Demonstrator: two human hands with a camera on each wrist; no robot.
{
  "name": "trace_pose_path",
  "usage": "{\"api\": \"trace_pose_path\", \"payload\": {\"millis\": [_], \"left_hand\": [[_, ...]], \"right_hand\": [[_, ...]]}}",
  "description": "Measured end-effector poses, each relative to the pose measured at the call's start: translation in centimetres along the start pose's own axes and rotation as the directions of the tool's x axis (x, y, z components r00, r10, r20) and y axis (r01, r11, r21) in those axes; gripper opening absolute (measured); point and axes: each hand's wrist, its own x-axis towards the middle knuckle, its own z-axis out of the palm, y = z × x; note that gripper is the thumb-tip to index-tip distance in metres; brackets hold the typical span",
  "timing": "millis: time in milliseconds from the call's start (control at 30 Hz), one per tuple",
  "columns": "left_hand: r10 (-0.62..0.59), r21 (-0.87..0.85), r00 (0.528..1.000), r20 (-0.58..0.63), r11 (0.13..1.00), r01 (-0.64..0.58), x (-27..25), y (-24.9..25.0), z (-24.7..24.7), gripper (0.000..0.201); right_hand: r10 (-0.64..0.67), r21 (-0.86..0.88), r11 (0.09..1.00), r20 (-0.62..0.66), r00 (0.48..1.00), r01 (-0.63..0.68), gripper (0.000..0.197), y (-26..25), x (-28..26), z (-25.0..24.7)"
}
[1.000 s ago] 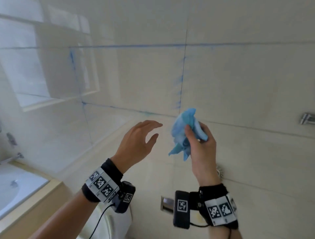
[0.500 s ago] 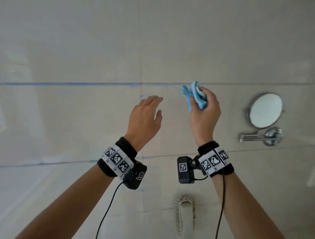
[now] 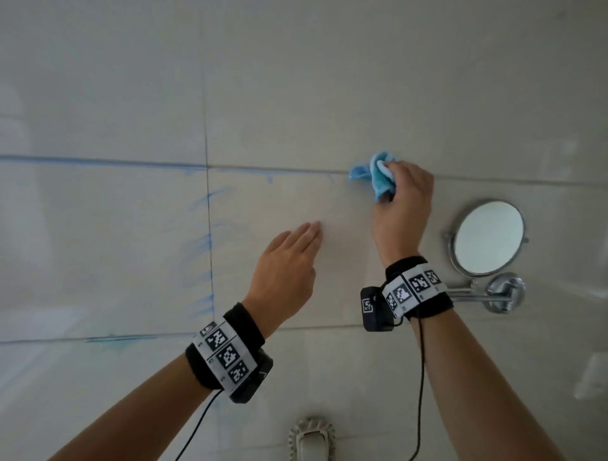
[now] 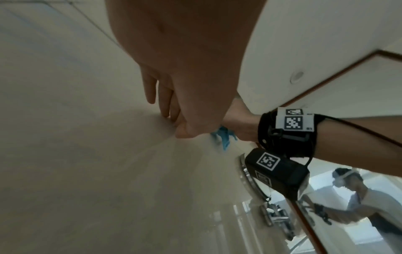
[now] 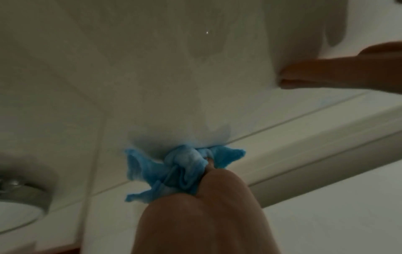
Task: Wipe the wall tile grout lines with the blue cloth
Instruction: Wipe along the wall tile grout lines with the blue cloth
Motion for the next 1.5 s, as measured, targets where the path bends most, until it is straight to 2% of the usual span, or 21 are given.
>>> {"api": "trace_pose_path", "payload": {"millis": [167,233,367,500,633,733,800,933,1100,1200,1233,1267,1333,1400,1467,1500], "left_hand": [[0.058,0.028,0.998,0.011,0.998,-0.059,-0.2,-0.9,0.6,0.067],[0.05,-0.027,0.999,-0.016,0.998,-0.05,-0.2,-0.9,0.3,0.068],[-0.11,-0.196,0.976,-0.186,0.978,0.073,-1.5,-1.3,-1.9,0.062],[-0.221,-0.118,0.919,-0.326,0.974,0.192,-3.5,-5.4,-4.6,0.058],[-0.352,-0.011,0.872,-0.34,0.929,0.37,-5.3,-11.1,-6.6,0.061],[-0.4,0.002,0.857,-0.324,0.906,0.424,-6.4,-14.6,-7.4,0.062],[-0.37,0.029,0.878,-0.306,0.918,0.396,-7.4,-16.4,-7.5,0.066],[-0.218,0.109,0.936,-0.275,0.961,0.255,-9.0,-19.1,-7.1,0.071],[-0.099,0.113,0.959,-0.264,0.985,0.133,-9.5,-21.3,-6.9,0.079],[-0.063,0.125,0.972,-0.228,0.988,0.093,-9.6,-22.2,-7.3,0.077],[-0.05,0.129,0.976,-0.213,0.988,0.079,-9.7,-22.5,-7.4,0.076],[-0.037,0.135,0.979,-0.201,0.989,0.065,-9.8,-22.8,-7.5,0.075],[-0.019,0.146,0.982,-0.187,0.988,0.047,-9.8,-23.2,-7.4,0.075],[-0.011,0.144,0.983,-0.182,0.989,0.038,-9.9,-23.4,-7.1,0.077],[-0.019,0.137,0.98,-0.197,0.989,0.047,-9.9,-23.2,-6.8,0.079],[-0.024,0.131,0.978,-0.206,0.99,0.052,-9.8,-23.0,-6.7,0.079]], "right_hand": [[-0.05,0.019,0.999,-0.051,0.997,0.051,0.04,0.5,-0.3,1.0],[-0.071,0.024,0.997,-0.042,0.997,0.072,0.04,0.5,-0.5,0.9],[-0.109,0.039,0.993,0.012,0.994,0.109,0.037,-0.2,-0.6,1.1],[-0.191,0.077,0.98,0.103,0.976,0.184,0.039,-3.1,-1.0,2.9],[-0.293,0.122,0.953,0.138,0.946,0.277,0.037,-8.0,-2.1,6.3],[-0.319,0.129,0.944,0.129,0.939,0.304,0.03,-11.9,-3.3,8.6],[-0.309,0.125,0.948,0.136,0.941,0.293,0.027,-14.1,-4.0,9.8],[-0.288,0.116,0.955,0.133,0.948,0.274,0.033,-17.0,-4.6,11.2],[-0.315,0.084,0.949,0.216,0.924,0.304,0.033,-20.1,-5.5,12.2],[-0.395,0.003,0.912,0.279,0.875,0.41,0.027,-18.9,-3.9,11.1],[-0.385,-0.035,0.912,0.26,0.885,0.408,0.025,-17.8,-3.2,10.4],[-0.335,-0.071,0.931,0.216,0.917,0.357,0.025,-16.5,-2.5,9.5],[-0.161,-0.116,0.978,0.1,0.982,0.172,0.031,-14.2,-1.4,8.3],[-0.05,-0.126,0.991,0.011,0.999,0.051,0.033,-13.7,-1.6,8.5],[-0.027,-0.083,0.996,-0.038,0.999,0.024,0.033,-15.2,-2.6,9.8],[-0.034,-0.05,0.998,-0.022,0.999,0.033,0.033,-16.2,-3.5,10.5]]}}
